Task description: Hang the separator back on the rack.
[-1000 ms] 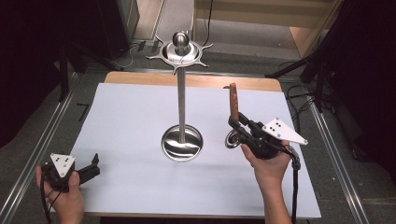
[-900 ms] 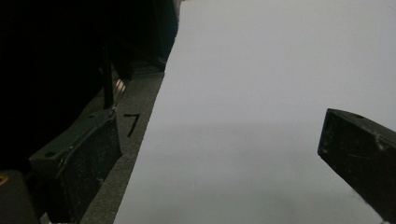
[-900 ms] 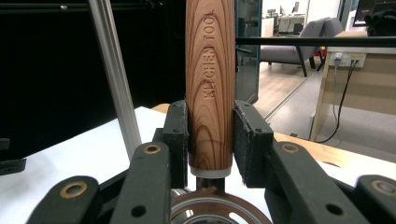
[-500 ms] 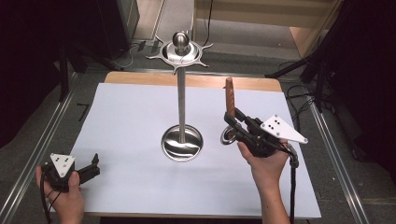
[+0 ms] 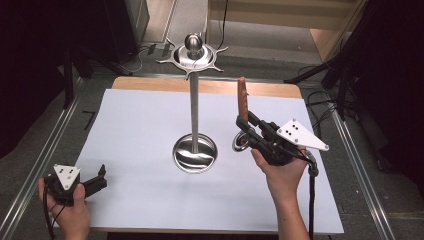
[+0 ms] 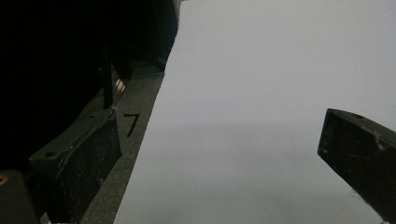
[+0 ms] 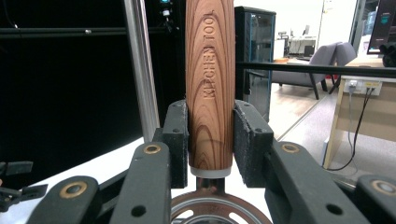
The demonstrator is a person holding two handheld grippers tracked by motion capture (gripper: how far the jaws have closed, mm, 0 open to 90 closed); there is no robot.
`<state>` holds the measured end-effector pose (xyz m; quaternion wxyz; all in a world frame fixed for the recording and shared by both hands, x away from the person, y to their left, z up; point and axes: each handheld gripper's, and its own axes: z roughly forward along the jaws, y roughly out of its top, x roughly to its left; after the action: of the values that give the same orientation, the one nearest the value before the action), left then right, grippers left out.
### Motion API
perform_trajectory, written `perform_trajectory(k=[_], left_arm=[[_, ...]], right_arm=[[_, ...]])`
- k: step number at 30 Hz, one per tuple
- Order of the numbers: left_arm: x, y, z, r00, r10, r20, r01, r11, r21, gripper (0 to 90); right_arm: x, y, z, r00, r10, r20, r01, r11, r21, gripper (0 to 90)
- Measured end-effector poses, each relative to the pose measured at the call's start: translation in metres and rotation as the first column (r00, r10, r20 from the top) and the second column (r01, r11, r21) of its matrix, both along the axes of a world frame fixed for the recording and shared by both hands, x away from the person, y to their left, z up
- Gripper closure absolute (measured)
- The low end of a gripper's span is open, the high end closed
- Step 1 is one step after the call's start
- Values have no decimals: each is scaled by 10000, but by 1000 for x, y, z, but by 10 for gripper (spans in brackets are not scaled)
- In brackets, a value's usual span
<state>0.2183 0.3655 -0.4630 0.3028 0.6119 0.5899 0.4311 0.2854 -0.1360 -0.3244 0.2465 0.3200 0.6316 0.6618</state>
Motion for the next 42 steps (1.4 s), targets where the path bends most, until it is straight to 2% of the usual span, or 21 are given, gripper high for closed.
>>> perform_trajectory(k=[17,27,33,42], left_arm=[[0,0,0,10000,5,0,-5,10000,-21,3],[0,0,0,10000,4,12,-4,10000,-6,3],[0,0,0,10000,-9,12,9,10000,2,3],[0,0,0,10000,9,11,-9,10000,7,3]], right_arm=[[-2,12,18,9989,287,366,-295,9994,195,702],[-4,12,32,9977,441,519,-471,9972,582,701],[-6,19,40,9943,758,755,-807,9947,640,701],[-9,22,41,9867,1248,1046,-1335,9878,804,702]])
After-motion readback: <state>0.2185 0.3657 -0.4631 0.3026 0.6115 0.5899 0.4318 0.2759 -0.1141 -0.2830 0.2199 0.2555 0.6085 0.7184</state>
